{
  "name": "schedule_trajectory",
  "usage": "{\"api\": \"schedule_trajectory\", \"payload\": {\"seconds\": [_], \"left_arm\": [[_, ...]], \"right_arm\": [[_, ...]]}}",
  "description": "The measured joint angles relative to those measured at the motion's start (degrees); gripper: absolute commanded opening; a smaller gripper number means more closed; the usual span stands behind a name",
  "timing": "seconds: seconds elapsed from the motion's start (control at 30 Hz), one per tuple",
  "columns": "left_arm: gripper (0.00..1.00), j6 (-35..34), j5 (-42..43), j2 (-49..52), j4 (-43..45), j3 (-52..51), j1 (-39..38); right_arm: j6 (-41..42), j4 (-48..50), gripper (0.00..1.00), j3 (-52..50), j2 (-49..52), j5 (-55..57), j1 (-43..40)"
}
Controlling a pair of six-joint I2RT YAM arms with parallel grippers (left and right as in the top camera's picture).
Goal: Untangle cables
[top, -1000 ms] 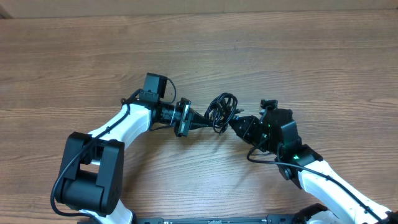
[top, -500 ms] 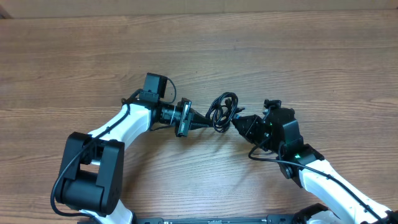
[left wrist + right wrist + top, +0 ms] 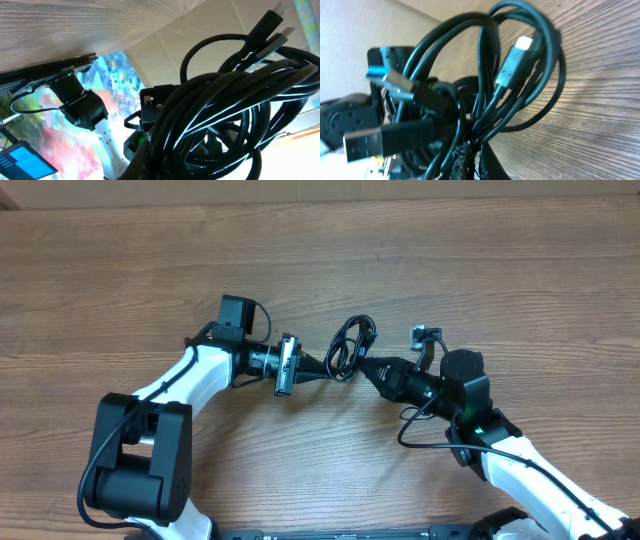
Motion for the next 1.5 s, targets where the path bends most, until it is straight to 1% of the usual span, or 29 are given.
{"api": "schedule_trajectory", "payload": {"seconds": [0.2, 0.3, 0.47, 0.6, 0.67, 0.8, 1.0, 1.1, 1.27, 1.37, 1.4, 1.5], "left_arm": [[0.04, 0.0, 0.5, 0.0, 0.0, 0.0, 0.5], [0.04, -0.1, 0.6, 0.0, 0.0, 0.0, 0.9], [0.04, -0.3, 0.6, 0.0, 0.0, 0.0, 2.3], [0.04, -0.3, -0.2, 0.0, 0.0, 0.0, 3.6], [0.04, -0.3, -0.5, 0.0, 0.0, 0.0, 4.0], [0.04, -0.6, -1.7, 0.0, 0.0, 0.0, 4.1], [0.04, -3.5, -3.4, 0.0, 0.0, 0.0, 4.0], [0.04, -5.6, -3.8, 0.0, 0.0, 0.0, 3.7], [0.04, -9.7, -4.1, 0.0, 0.0, 0.0, 2.1], [0.04, -12.2, -4.2, 0.0, 0.0, 0.0, 1.5], [0.04, -12.8, -4.2, 0.0, 0.0, 0.0, 1.4], [0.04, -14.3, -4.3, 0.0, 0.0, 0.0, 1.3]], "right_arm": [[-2.1, 1.6, 0.09, 0.0, 0.0, -3.1, 0.0], [-3.5, 2.8, 0.15, 0.0, 0.0, -5.1, 0.0], [-4.7, 3.1, 0.33, 0.0, 0.0, -7.0, 0.0], [-5.1, 3.5, 0.5, 0.0, 0.0, -7.9, 0.1], [-5.2, 3.8, 0.52, 0.0, 0.0, -8.4, 0.0], [-5.4, 4.1, 0.52, 0.0, 0.0, -8.8, 0.1], [-4.9, 4.5, 0.53, 0.0, 0.0, -9.0, 0.1], [-3.1, 5.5, 0.53, 0.0, 0.0, -8.9, 0.1], [2.9, 6.1, 0.51, 0.0, 0.0, -8.2, 0.1], [6.8, 6.3, 0.36, 0.0, 0.0, -7.9, 0.1], [7.9, 6.3, 0.33, 0.0, 0.0, -7.8, 0.1], [12.0, 6.3, 0.33, 0.0, 0.0, -7.4, 0.1]]}}
